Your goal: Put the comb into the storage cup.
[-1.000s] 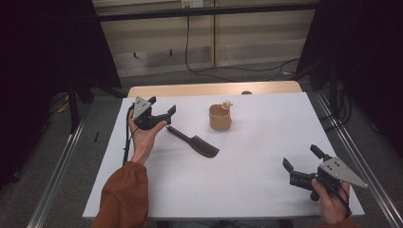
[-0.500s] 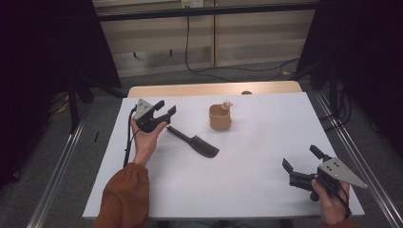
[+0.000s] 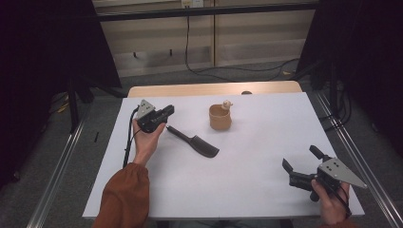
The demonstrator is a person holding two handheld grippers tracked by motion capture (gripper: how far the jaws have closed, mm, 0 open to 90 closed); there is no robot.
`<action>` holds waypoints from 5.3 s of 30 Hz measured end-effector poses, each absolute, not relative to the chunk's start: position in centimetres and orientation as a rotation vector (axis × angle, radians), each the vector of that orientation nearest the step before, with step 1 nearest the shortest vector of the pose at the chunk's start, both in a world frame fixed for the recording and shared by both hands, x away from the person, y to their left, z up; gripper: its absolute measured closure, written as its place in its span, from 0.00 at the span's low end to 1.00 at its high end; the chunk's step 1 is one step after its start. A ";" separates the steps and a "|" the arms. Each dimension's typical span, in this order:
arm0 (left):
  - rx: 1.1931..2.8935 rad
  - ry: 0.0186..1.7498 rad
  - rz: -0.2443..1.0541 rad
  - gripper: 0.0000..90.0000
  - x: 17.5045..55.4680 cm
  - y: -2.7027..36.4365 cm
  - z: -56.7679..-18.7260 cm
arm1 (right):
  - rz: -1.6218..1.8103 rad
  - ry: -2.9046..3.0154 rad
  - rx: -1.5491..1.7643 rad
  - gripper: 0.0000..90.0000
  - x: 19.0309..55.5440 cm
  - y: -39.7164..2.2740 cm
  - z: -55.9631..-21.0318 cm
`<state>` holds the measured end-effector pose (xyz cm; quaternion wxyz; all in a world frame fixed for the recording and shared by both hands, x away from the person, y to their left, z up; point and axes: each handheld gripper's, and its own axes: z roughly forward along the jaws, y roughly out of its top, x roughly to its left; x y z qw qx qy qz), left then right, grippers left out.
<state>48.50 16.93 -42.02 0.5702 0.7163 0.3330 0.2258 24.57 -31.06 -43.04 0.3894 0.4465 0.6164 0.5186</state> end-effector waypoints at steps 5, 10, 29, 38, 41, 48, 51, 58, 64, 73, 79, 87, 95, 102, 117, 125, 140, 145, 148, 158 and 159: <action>1.701 0.808 0.517 1.00 48.7 17.1 -42.4 | 1.318 1.567 1.135 0.00 24.6 -31.1 -43.0; 1.718 0.861 0.495 1.00 48.9 17.2 -42.8 | 1.321 1.571 1.135 0.00 24.6 -31.0 -43.1; 1.937 0.907 0.411 1.00 49.8 16.5 -43.7 | 1.319 1.592 1.130 0.00 24.6 -31.0 -43.2; 2.005 0.928 0.352 1.00 50.6 15.7 -43.5 | 1.316 1.591 1.133 0.00 24.7 -31.0 -43.2; 2.031 0.935 0.341 1.00 50.6 15.7 -43.7 | 1.319 1.590 1.133 0.00 24.7 -31.0 -43.2; 2.067 0.975 0.320 1.00 50.7 15.9 -43.8 | 1.319 1.595 1.130 0.00 24.6 -31.0 -43.2; 2.094 0.972 0.332 1.00 51.0 16.0 -43.9 | 1.319 1.599 1.132 0.00 24.6 -30.9 -43.2; 2.142 0.949 0.378 1.00 51.1 15.6 -44.2 | 1.321 1.599 1.131 0.00 24.6 -30.9 -43.2; 2.146 0.967 0.389 1.00 51.2 15.8 -44.3 | 1.322 1.603 1.128 0.00 24.6 -30.9 -43.2; 2.157 0.964 0.373 1.00 51.2 15.7 -44.5 | 1.322 1.604 1.125 0.00 24.6 -30.9 -43.2; 2.182 0.962 0.376 1.00 51.3 15.7 -44.7 | 1.322 1.605 1.125 0.00 24.6 -30.9 -43.2; 2.206 0.965 0.356 1.00 51.4 15.9 -44.8 | 1.322 1.605 1.126 0.00 24.6 -30.9 -43.2; 2.227 0.964 0.339 1.00 51.5 15.8 -44.9 | 1.323 1.606 1.124 0.00 24.6 -30.9 -43.2; 2.230 0.966 0.314 1.00 51.6 16.0 -44.9 | 1.322 1.607 1.124 0.00 24.6 -30.9 -43.2; 2.267 0.968 0.252 1.00 51.5 16.5 -44.6 | 1.321 1.607 1.121 0.00 24.6 -30.9 -43.2; 2.287 0.967 0.241 1.00 51.5 16.5 -44.4 | 1.320 1.611 1.122 0.00 24.6 -30.9 -43.2; 2.309 0.972 0.194 1.00 51.4 16.6 -44.2 | 1.321 1.611 1.120 0.00 24.6 -30.9 -43.2; 2.308 0.970 0.184 1.00 51.4 16.7 -44.2 | 1.322 1.611 1.121 0.00 24.6 -30.9 -43.2; 2.315 0.969 0.187 1.00 51.4 16.7 -44.1 | 1.321 1.611 1.119 0.00 24.6 -30.9 -43.2; 2.335 0.962 0.154 1.00 51.3 16.7 -43.9 | 1.322 1.610 1.120 0.00 24.6 -30.9 -43.2; 2.329 0.969 0.151 1.00 51.2 16.7 -44.0 | 1.321 1.611 1.120 0.00 24.6 -30.9 -43.2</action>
